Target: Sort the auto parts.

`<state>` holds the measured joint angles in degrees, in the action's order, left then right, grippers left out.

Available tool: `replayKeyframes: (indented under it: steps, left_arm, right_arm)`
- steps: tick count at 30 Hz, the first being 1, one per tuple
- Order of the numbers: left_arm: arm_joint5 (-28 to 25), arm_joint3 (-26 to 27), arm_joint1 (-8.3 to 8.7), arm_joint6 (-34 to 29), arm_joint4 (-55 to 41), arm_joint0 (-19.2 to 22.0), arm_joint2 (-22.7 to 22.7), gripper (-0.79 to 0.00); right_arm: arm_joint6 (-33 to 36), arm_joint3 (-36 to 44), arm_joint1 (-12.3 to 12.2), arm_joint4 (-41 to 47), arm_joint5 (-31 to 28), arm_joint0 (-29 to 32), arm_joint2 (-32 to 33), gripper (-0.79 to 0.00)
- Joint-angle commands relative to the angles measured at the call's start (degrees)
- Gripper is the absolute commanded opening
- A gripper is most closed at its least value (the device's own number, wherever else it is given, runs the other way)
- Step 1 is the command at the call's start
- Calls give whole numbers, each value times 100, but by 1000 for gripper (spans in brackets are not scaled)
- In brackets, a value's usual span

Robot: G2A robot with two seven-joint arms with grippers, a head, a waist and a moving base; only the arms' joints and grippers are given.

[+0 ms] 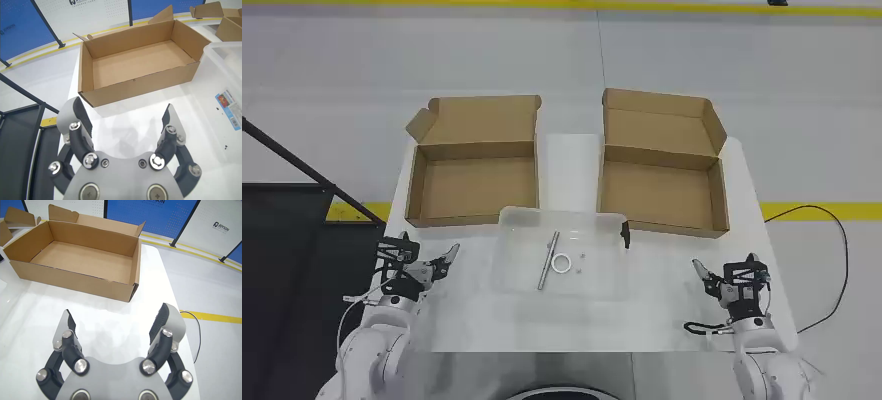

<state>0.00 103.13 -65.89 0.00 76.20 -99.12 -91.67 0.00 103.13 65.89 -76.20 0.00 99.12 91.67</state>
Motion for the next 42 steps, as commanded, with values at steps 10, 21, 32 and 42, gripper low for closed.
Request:
replayKeyframes:
  steps: [10,21,32,42]
  left_arm:
    - [85,209,-25,329,48,-191,-64,0]
    - [316,340,-54,547,196,-416,-93,0]
    - [316,340,-54,547,196,-416,-93,0]
    - [316,340,-54,547,196,-416,-93,0]
  right_arm:
    - [222,766,-60,-427,-676,-146,204,0]
    - [1302,1612,-175,-189,-3091,-1225,-267,0]
    - [2141,1428,-141,542,-3707,-2082,-1169,0]
    - [2141,1428,-141,542,-3707,-2082,-1169,0]
